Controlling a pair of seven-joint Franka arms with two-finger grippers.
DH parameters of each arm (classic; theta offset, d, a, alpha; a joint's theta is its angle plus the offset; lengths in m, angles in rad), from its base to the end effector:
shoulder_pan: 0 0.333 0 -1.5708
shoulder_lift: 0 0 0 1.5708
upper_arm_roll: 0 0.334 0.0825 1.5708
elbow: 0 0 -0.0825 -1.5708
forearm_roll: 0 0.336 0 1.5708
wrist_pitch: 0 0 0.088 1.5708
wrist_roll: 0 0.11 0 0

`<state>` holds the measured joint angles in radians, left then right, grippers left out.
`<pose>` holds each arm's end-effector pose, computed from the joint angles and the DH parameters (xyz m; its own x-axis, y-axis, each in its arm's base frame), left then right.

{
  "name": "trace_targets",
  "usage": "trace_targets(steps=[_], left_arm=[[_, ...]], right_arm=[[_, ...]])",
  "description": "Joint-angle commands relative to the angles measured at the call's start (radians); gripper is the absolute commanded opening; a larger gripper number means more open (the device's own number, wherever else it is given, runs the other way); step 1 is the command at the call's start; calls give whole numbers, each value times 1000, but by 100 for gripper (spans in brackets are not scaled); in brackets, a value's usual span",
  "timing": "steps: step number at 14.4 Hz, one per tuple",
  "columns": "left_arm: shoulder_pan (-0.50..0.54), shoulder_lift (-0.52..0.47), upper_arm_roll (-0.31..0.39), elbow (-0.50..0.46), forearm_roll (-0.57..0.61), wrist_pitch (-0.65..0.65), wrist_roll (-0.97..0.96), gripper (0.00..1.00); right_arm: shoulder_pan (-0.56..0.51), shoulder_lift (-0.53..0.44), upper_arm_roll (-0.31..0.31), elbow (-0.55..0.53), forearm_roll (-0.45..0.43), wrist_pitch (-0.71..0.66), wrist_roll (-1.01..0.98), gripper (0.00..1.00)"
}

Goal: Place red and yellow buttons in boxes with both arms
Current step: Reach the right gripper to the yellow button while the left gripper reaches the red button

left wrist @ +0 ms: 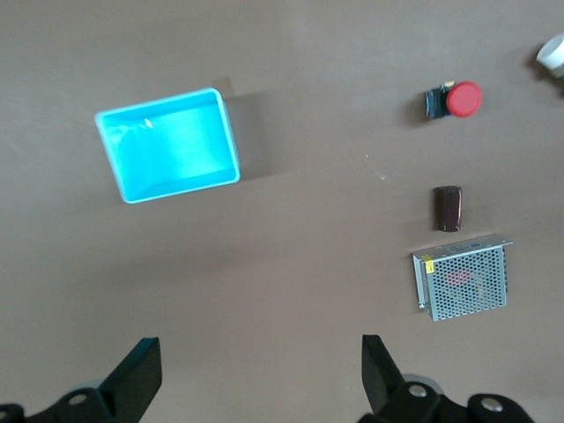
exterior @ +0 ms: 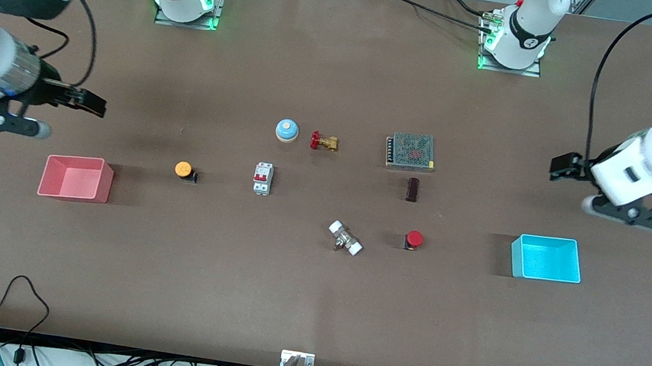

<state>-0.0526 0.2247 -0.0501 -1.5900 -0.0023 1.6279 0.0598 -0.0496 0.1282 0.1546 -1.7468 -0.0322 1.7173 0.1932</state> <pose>0.5641 -0.0556 0.5149 0.9696 -0.1607 -0.1843 -0.1589 -0.9870 0.0244 0.5370 0.0493 0.5101 0.9851 -0.0828 -0.1505 -0.0775 -0.9962 0.0407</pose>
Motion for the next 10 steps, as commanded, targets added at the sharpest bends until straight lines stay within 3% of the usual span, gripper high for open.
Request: trace_targets(steps=[1, 4, 8, 10], left_arm=[[-42, 122, 1, 38, -57, 80, -26, 100], [-133, 235, 3, 38, -64, 266, -147, 100], [-197, 440, 3, 155, -62, 447, -156, 100], [-262, 490, 13, 160, -61, 567, -169, 100]], right_arm=[[8, 4, 22, -104, 20, 128, 41, 100], [25, 50, 49, -172, 18, 247, 92, 100], [63, 154, 54, -209, 14, 410, 95, 100], [69, 200, 54, -223, 9, 473, 95, 100]])
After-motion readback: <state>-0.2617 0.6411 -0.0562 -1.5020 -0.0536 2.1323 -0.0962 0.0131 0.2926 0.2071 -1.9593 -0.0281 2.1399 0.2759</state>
